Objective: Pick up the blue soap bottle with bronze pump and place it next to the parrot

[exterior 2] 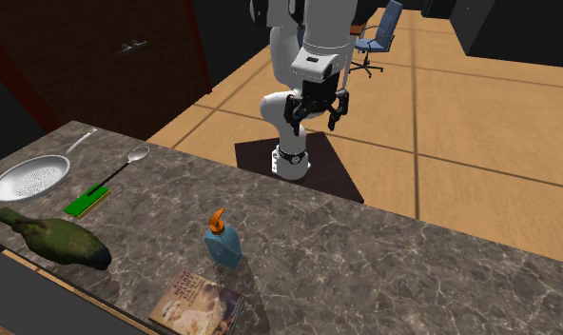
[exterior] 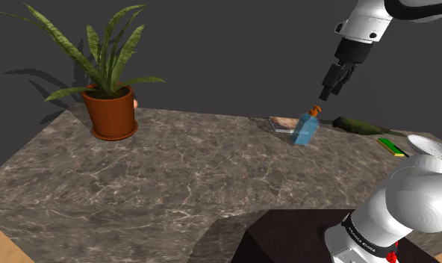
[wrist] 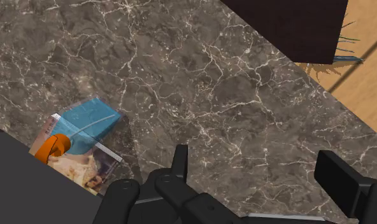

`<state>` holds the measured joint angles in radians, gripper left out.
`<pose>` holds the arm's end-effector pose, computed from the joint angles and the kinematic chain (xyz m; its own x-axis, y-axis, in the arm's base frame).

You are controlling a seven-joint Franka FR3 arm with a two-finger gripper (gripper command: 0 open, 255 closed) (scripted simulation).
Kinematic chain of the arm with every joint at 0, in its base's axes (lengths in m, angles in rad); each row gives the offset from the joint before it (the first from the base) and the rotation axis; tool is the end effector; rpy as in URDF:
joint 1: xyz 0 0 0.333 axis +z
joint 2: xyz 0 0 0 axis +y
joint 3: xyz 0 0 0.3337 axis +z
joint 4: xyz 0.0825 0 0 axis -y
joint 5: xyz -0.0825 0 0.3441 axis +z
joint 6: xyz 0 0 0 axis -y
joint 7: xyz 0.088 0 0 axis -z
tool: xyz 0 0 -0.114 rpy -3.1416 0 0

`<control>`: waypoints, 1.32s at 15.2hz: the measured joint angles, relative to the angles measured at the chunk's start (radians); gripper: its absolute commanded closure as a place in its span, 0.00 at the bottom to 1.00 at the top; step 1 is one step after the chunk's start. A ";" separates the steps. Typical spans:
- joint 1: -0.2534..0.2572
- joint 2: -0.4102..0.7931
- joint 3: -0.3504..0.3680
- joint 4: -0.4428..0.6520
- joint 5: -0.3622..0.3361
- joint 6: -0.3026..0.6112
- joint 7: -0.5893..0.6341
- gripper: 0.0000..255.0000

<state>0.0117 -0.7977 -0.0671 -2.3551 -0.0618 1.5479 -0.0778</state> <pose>0.2481 -0.0286 0.5967 0.9991 0.0417 -0.0117 0.0418 -0.9990 0.0129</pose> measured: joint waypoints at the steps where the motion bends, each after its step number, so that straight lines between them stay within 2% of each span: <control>1: 0.000 0.000 0.000 0.000 0.000 0.000 0.000 0.00; 9: 0.006 0.104 -0.153 -0.048 -0.126 0.119 -0.272 0.00; 16: 0.020 0.288 -0.299 -0.036 -0.222 0.275 -0.534 0.00; 20: 0.037 0.434 -0.378 0.016 -0.244 0.366 -0.688 0.00</control>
<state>0.0483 -0.3635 -0.4455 -2.3392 -0.3062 1.9140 -0.7656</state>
